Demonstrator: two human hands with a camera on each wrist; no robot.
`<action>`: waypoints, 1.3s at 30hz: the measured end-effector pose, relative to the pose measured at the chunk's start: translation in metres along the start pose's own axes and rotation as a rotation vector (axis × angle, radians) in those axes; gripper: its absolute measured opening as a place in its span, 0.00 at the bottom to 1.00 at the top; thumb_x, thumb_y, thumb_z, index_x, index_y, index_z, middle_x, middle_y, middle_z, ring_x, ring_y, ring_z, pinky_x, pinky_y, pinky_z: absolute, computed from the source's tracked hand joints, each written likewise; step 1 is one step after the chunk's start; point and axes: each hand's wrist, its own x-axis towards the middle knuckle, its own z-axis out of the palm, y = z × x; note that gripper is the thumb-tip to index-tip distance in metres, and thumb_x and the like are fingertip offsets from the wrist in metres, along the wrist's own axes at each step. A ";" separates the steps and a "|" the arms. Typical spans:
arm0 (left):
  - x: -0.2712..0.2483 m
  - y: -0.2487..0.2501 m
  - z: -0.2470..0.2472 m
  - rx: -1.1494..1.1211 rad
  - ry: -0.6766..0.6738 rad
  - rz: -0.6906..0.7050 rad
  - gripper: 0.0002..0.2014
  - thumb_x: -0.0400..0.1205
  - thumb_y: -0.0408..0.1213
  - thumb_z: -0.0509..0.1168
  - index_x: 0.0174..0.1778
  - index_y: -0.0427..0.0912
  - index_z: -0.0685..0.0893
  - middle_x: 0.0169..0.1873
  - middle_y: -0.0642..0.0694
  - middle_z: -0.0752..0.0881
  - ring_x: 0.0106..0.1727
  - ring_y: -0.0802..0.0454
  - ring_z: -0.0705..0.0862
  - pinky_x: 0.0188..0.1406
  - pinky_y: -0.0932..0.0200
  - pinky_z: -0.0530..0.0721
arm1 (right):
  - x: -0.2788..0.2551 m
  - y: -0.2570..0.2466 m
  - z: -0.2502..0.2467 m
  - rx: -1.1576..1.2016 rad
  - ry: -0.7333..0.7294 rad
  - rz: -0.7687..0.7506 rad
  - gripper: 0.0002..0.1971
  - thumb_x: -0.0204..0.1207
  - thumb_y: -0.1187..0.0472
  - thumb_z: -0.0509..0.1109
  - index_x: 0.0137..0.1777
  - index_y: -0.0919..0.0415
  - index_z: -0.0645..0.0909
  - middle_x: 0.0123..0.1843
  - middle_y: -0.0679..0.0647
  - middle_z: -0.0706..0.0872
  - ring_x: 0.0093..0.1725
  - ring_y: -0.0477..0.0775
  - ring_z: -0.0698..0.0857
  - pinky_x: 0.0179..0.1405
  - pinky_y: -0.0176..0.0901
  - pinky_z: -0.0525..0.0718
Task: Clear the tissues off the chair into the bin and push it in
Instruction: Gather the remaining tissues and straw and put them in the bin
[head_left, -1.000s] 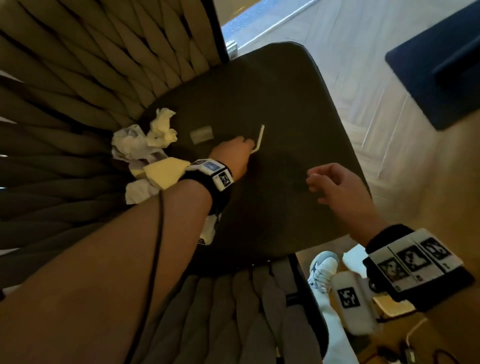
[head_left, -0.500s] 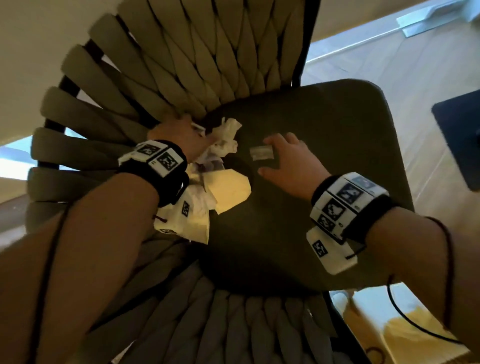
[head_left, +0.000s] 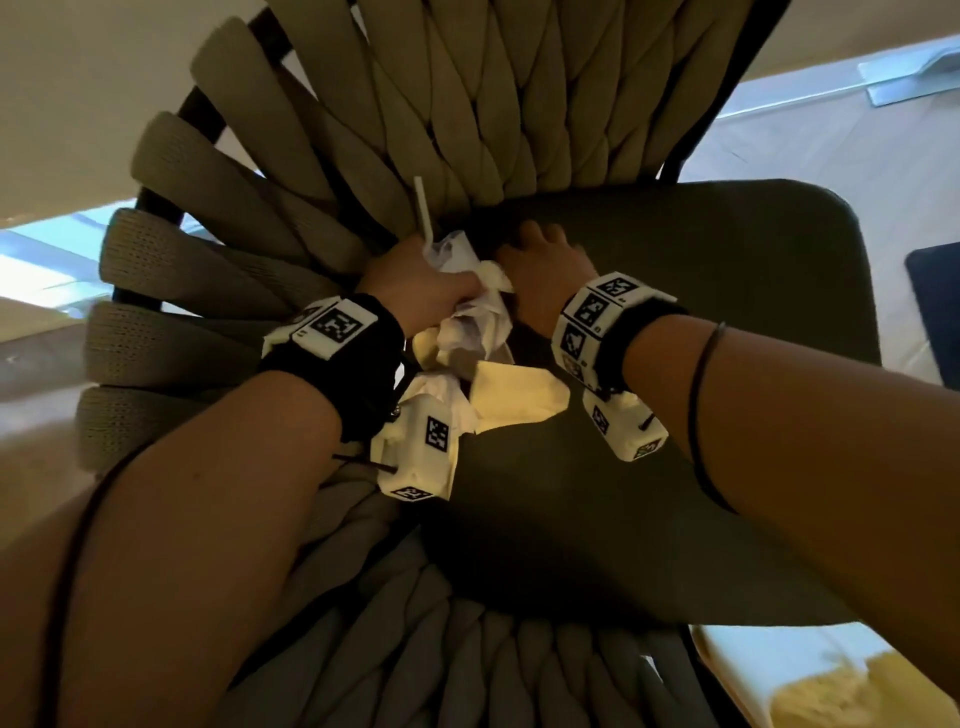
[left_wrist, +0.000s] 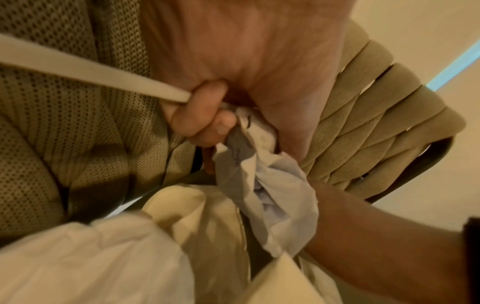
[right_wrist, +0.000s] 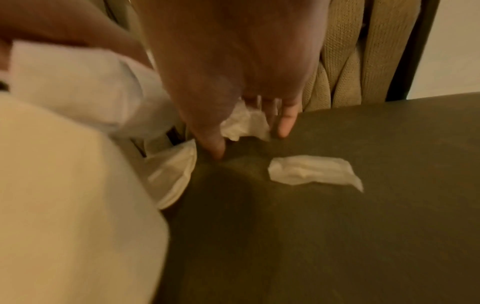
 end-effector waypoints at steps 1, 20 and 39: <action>-0.003 0.001 -0.002 -0.042 0.012 0.019 0.14 0.71 0.49 0.66 0.32 0.41 0.82 0.34 0.40 0.84 0.43 0.39 0.85 0.39 0.53 0.80 | 0.000 0.002 0.000 0.014 0.012 0.012 0.29 0.76 0.51 0.67 0.77 0.53 0.66 0.76 0.61 0.67 0.73 0.68 0.67 0.66 0.62 0.72; -0.071 0.090 0.049 -0.374 -0.206 0.209 0.27 0.71 0.52 0.74 0.63 0.50 0.73 0.57 0.51 0.83 0.58 0.54 0.82 0.60 0.49 0.83 | -0.158 0.052 -0.007 1.626 -0.026 0.145 0.31 0.68 0.68 0.71 0.72 0.58 0.68 0.55 0.50 0.84 0.48 0.44 0.89 0.44 0.41 0.86; -0.080 0.079 0.072 0.043 -0.096 0.137 0.33 0.75 0.61 0.65 0.75 0.54 0.67 0.74 0.46 0.68 0.74 0.46 0.70 0.69 0.45 0.75 | -0.187 0.100 0.021 1.718 0.377 0.698 0.13 0.71 0.57 0.75 0.51 0.49 0.74 0.56 0.57 0.85 0.53 0.58 0.88 0.45 0.51 0.87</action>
